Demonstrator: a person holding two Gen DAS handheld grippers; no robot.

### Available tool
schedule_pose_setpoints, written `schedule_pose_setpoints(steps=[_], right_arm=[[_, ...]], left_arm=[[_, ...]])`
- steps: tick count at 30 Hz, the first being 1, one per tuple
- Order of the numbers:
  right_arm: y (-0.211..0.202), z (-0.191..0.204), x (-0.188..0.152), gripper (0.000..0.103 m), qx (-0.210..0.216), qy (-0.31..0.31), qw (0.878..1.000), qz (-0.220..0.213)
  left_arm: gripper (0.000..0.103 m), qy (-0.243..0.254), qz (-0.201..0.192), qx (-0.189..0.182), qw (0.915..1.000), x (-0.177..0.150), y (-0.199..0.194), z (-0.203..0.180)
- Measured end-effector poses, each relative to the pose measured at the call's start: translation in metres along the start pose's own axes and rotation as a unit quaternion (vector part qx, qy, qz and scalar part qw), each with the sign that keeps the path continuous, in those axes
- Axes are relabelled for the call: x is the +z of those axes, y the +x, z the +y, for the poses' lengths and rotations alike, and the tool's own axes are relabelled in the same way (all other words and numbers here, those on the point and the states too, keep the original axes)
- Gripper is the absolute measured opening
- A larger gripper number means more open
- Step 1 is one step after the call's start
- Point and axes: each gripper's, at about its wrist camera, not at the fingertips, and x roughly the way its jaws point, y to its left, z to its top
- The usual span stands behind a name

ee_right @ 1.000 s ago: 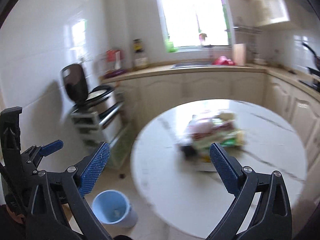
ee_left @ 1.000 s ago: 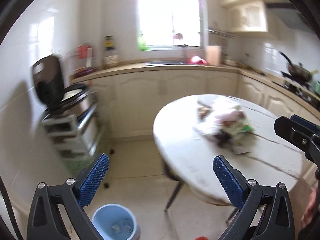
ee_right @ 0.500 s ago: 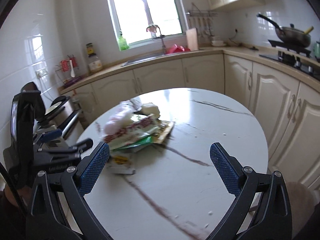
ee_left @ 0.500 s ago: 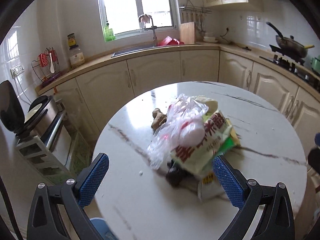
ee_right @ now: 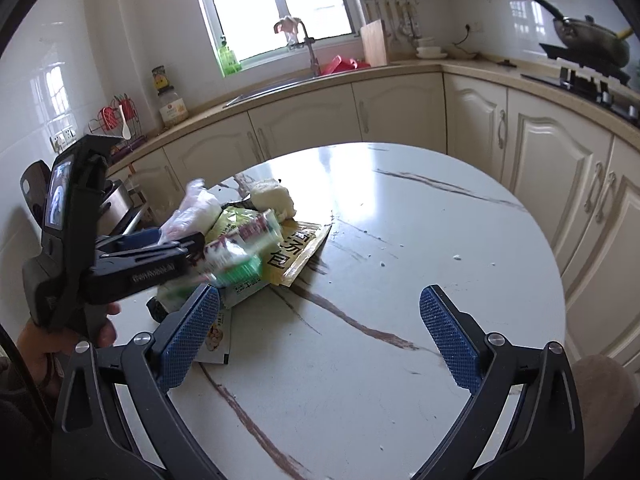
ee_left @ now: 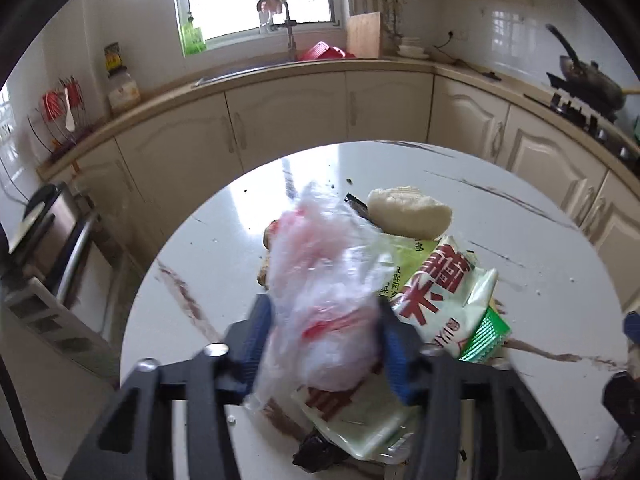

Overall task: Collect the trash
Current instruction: 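Grasp the clear plastic bag with the left gripper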

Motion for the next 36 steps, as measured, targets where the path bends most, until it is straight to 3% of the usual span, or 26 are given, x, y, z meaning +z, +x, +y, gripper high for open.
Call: schedule_pose_setpoints(steps=[6, 15, 19, 26, 30, 36], right_arm=[[0.011, 0.010, 0.003, 0.101, 0.010, 0.005, 1.000, 0.010], [0.040, 0.051, 0.006, 0.101, 0.038, 0.038, 0.998, 0.043], [0.062, 0.080, 0.015, 0.101, 0.007, 0.056, 0.997, 0.049], [0.106, 0.129, 0.026, 0.101, -0.074, 0.019, 0.994, 0.073], [0.116, 0.127, 0.019, 0.101, -0.117, -0.006, 0.988, 0.097], [0.093, 0.090, 0.003, 0.101, -0.121, 0.003, 0.986, 0.114]], left_arm=[[0.035, -0.030, -0.036, -0.024, 0.9986, -0.011, -0.018, 0.025], [0.035, -0.059, -0.078, 0.020, 0.9950, -0.068, -0.065, 0.064], [0.035, -0.071, -0.074, 0.034, 0.9942, -0.098, -0.078, 0.079], [0.035, -0.074, -0.069, 0.043, 0.9939, -0.129, -0.111, 0.102], [0.036, -0.079, -0.067, 0.038, 0.9939, -0.140, -0.124, 0.108], [0.036, -0.090, -0.067, 0.025, 0.9934, -0.152, -0.142, 0.114]])
